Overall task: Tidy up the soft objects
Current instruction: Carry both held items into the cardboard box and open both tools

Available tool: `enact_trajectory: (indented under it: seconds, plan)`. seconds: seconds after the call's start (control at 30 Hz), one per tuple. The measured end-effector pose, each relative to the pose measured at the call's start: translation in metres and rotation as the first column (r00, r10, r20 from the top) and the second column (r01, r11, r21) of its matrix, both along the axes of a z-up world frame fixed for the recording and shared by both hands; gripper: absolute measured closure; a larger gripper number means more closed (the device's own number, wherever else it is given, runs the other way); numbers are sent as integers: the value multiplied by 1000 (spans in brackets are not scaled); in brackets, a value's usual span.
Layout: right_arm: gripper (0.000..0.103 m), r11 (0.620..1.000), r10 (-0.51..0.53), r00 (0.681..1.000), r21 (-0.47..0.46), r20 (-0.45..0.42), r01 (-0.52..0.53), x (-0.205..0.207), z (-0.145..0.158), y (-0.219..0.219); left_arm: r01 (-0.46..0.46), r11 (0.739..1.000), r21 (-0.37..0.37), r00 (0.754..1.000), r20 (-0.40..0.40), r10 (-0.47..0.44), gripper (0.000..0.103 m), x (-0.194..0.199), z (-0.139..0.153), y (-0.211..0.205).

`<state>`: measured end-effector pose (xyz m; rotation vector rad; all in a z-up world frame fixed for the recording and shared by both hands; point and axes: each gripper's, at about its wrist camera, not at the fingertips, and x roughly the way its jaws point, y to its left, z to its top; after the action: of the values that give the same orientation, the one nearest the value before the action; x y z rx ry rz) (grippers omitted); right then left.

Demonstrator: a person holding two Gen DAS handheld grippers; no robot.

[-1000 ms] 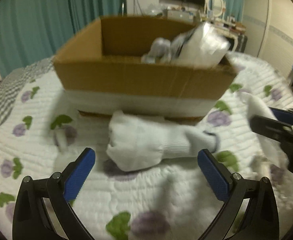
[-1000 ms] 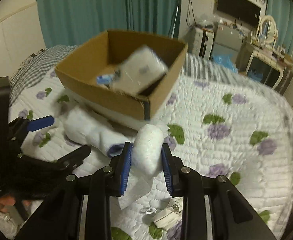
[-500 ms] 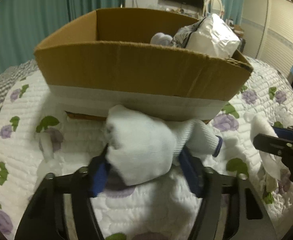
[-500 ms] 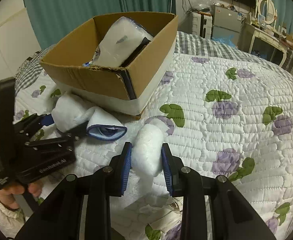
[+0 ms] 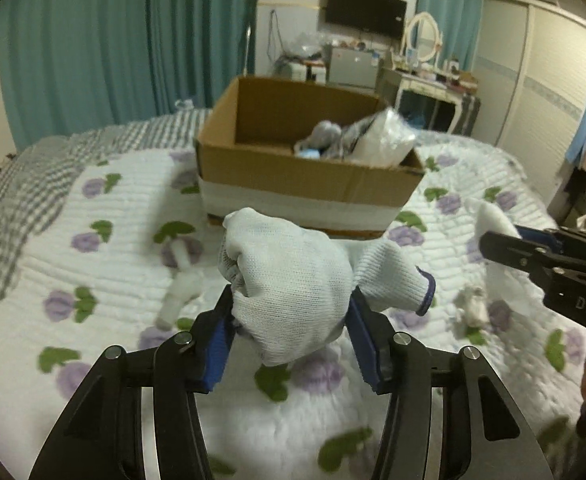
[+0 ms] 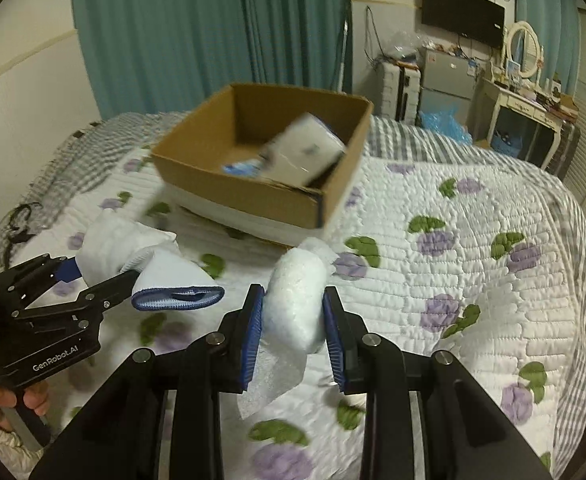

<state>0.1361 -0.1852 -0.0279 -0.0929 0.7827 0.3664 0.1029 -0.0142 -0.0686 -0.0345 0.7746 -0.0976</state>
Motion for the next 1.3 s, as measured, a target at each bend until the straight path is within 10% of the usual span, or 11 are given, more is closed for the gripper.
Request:
enact_trajectory:
  seconds: [0.4, 0.73, 1.3]
  plan:
    - [74, 995, 95, 981, -8, 171, -95, -36, 94, 46, 22, 999, 45, 989, 147, -28, 51, -28, 83, 20]
    - [74, 994, 109, 967, -33, 230, -104, 29, 130, 69, 18, 998, 67, 977, 211, -32, 51, 11, 116, 36]
    - [74, 999, 35, 997, 31, 74, -37, 207, 40, 77, 69, 986, 149, 988, 125, -88, 51, 161, 50, 14]
